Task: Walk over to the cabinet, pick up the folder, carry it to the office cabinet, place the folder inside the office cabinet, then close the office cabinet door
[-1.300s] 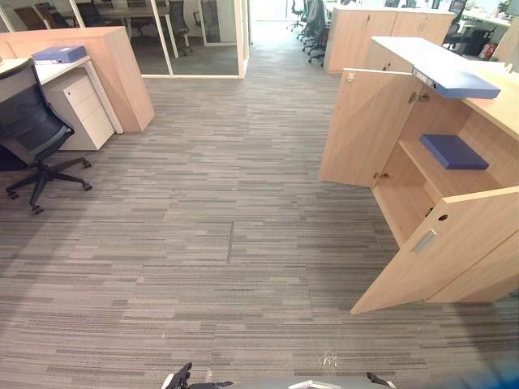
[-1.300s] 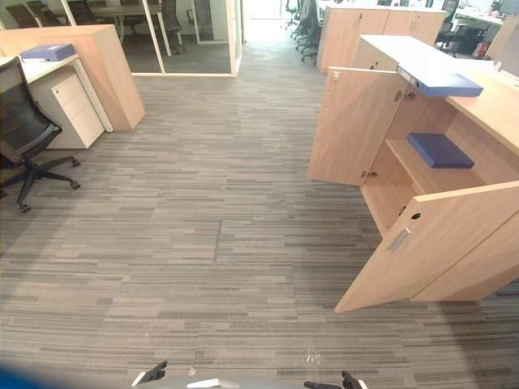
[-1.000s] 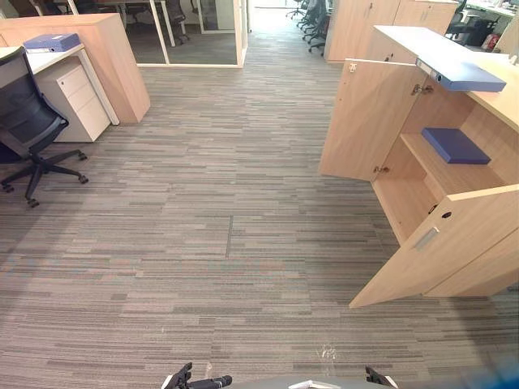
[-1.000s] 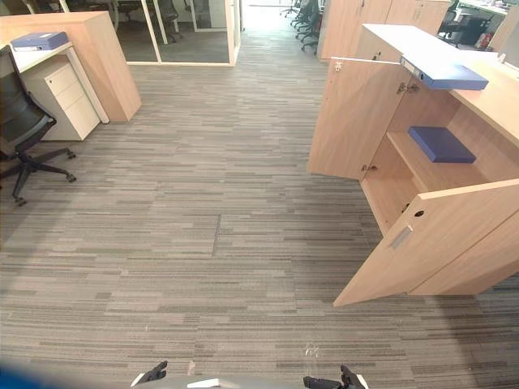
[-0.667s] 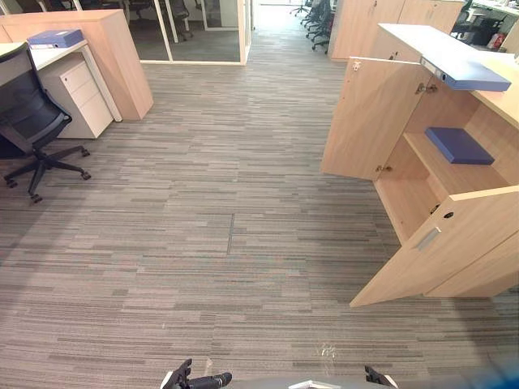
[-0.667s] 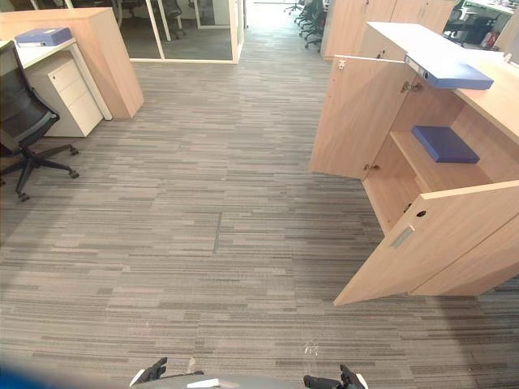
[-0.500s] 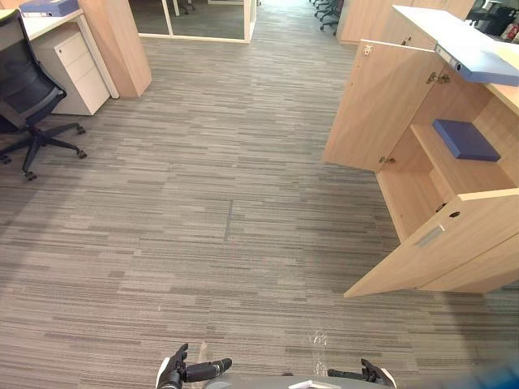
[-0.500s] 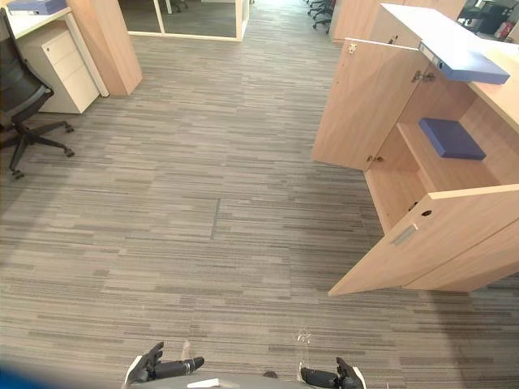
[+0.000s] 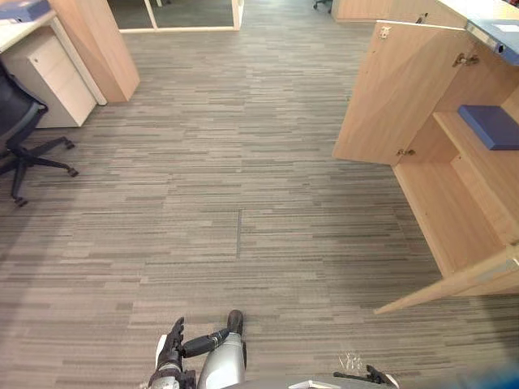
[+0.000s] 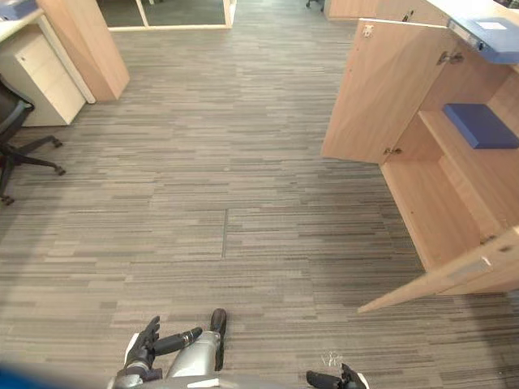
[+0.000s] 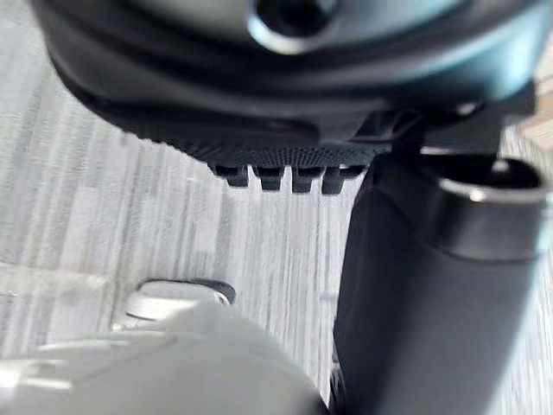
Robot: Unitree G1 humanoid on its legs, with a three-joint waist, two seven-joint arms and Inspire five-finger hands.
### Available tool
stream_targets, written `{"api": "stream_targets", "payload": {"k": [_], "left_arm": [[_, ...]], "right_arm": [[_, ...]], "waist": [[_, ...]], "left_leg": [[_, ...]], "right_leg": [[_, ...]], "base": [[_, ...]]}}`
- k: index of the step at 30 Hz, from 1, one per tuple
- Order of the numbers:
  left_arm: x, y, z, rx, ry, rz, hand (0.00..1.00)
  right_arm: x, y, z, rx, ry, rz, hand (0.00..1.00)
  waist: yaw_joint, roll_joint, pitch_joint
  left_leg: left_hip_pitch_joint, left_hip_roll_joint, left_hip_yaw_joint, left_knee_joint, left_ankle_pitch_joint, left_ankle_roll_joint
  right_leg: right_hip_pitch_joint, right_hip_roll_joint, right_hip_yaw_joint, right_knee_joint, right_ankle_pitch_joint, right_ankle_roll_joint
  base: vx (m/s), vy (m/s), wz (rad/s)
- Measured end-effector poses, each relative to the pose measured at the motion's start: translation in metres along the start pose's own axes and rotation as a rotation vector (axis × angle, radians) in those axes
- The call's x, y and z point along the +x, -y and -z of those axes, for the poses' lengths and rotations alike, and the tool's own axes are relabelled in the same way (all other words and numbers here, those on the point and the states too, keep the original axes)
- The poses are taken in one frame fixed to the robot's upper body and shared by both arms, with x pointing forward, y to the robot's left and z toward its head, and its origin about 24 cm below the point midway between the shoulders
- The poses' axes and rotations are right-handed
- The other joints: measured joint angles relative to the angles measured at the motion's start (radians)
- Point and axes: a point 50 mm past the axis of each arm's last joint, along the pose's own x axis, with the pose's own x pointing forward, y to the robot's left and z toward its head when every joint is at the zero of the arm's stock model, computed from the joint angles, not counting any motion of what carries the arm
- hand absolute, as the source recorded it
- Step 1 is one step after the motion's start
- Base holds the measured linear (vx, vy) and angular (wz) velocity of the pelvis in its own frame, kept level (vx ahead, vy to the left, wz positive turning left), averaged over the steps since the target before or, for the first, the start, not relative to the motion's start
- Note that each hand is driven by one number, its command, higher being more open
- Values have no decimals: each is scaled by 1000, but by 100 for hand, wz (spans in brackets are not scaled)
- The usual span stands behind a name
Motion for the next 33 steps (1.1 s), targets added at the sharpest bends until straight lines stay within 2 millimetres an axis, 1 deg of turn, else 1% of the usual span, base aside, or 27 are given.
{"api": "stream_targets", "payload": {"k": [2,3,4,5,6,7,8,9,10,11,12,14,16,17,18,19,20,21,22,23,25,26,28,29,30,32,33], "left_arm": [[1,-8,4,38,-26,-12,100],[0,-8,6,45,-38,-9,100],[-1,-10,11,81,-63,2,100],[-1,-10,12,102,-70,11,100],[-2,-11,14,138,-73,30,100],[-2,-10,13,157,-70,48,100],[-2,-9,13,159,-70,55,100],[-3,-3,15,152,-77,75,100],[-3,0,16,148,-81,82,100],[-3,3,17,143,-91,91,100],[-3,6,18,138,-109,102,100],[-3,9,21,150,-122,113,100],[-3,10,20,160,-126,119,100],[-3,11,21,174,-128,128,100],[-3,7,21,186,-133,125,100],[-7,4,32,193,-175,121,100],[-9,7,37,188,-199,124,100],[-9,9,38,183,-203,127,100],[-10,13,39,179,-204,141,100],[-12,14,45,183,-231,153,100],[-12,11,45,158,-236,139,100],[-11,10,44,92,-236,116,100],[-12,9,45,8,-235,91,100],[-11,12,41,-49,-214,83,100],[-11,12,39,-67,-207,79,100],[-9,13,33,-90,-178,71,100],[-8,13,28,-119,-154,64,100]], "right_arm": [[0,-9,1,30,-4,-22,100],[0,-11,2,48,-4,-26,100],[-1,-12,2,76,2,-25,100],[-1,-12,1,97,13,-22,100],[-1,-13,-9,108,57,-20,100],[1,-15,-22,85,83,-34,100],[3,-15,-28,71,87,-33,100],[5,-15,-50,66,123,-30,100],[6,-19,-55,80,133,-35,100],[6,-25,-68,101,163,-41,100],[5,-32,-79,94,194,-48,100],[5,-36,-85,120,216,-58,100],[4,-37,-88,148,224,-61,100],[4,-37,-88,162,226,-63,100],[5,-38,-87,162,218,-61,100],[6,-37,-81,159,192,-59,100],[6,-34,-81,158,191,-54,100],[6,-32,-81,159,192,-53,100],[6,-30,-80,165,191,-52,100],[7,-26,-73,202,165,-43,100],[7,-25,-64,241,132,-38,100],[7,-19,-50,275,95,-21,100],[6,-13,-37,289,62,0,100],[6,-8,-31,338,36,23,100],[6,-8,-29,348,23,25,100],[6,-9,-28,349,14,20,100],[6,-12,-27,356,9,15,100]], "waist": [[-3,-37,-24],[-3,-38,-27],[-10,-45,-32],[-16,-49,-34],[-26,-50,-36],[-30,-58,-38],[-31,-56,-37],[-28,-28,-25],[-28,-18,-19],[-23,0,-6],[-23,19,6],[-26,29,20],[-26,32,30],[-27,34,36],[-17,19,40],[-12,13,32],[-14,31,26],[-16,46,16],[-28,67,5],[-41,81,-24],[-46,67,-33],[-51,73,-40],[-46,84,-39],[-31,97,-35],[-26,95,-34],[-12,80,-28],[-2,74,-21]], "left_leg": [[55,-27,66,17,-41,94],[80,-30,88,13,-55,110],[150,-53,117,-16,-79,131],[188,-68,134,-41,-88,143],[257,-104,149,-89,-103,167],[318,-145,158,-118,-114,186],[350,-161,156,-135,-117,195],[450,-175,137,-192,-121,209],[474,-172,130,-206,-121,209],[507,-160,123,-222,-121,210],[536,-141,108,-226,-121,210],[572,-129,94,-233,-122,210],[609,-121,73,-252,-140,199],[633,-107,70,-273,-185,191],[652,-115,71,-281,-192,183],[682,-96,67,-281,-233,164],[683,-68,73,-271,-260,158],[681,-49,78,-267,-276,149],[681,-2,84,-260,-303,134],[659,40,79,-187,-308,116],[601,56,71,-27,-303,109],[505,90,69,246,-271,67],[395,120,51,540,-147,35],[312,126,49,752,-183,28],[289,124,55,798,-203,31],[206,86,68,821,-261,60],[149,58,46,747,-300,78]], "right_leg": [[-61,-40,61,135,83,38],[-82,-45,87,192,108,44],[-139,-64,119,343,175,69],[-175,-75,129,438,218,63],[-254,-109,123,629,317,25],[-339,-158,76,841,335,-29],[-366,-184,27,921,320,-51],[-403,-203,-130,1034,223,-68],[-411,-193,-179,1038,174,-56],[-422,-159,-243,1008,100,-30],[-418,-100,-319,874,31,10],[-417,-58,-422,629,-3,17],[-427,-35,-456,386,28,16],[-429,-26,-468,244,94,15],[-432,-34,-468,199,153,-4],[-421,-18,-480,194,251,-43],[-427,10,-485,211,225,-71],[-432,29,-488,218,207,-80],[-431,73,-503,223,173,-90],[-416,124,-516,197,144,-101],[-377,155,-510,156,142,-109],[-304,195,-497,88,138,-116],[-229,246,-441,28,134,-130],[-169,278,-366,5,128,-141],[-143,282,-336,-6,127,-142],[-77,283,-233,-38,119,-148],[-56,273,-174,-43,114,-139]], "base": [[511,409,-65],[585,446,-78],[391,310,-55],[477,373,-47],[415,299,-21],[392,268,-7],[517,316,16],[348,181,20],[333,149,16],[279,26,16],[266,-13,30],[248,-62,43],[196,-103,46],[163,-124,37],[225,-187,16],[221,-175,-13],[260,-182,-17],[274,-151,-19],[489,-241,-11],[529,-260,-12],[526,-258,-18],[451,-214,-32],[519,-148,-94],[590,-76,-143],[574,12,-169],[401,74,-137],[366,159,-158]]}}
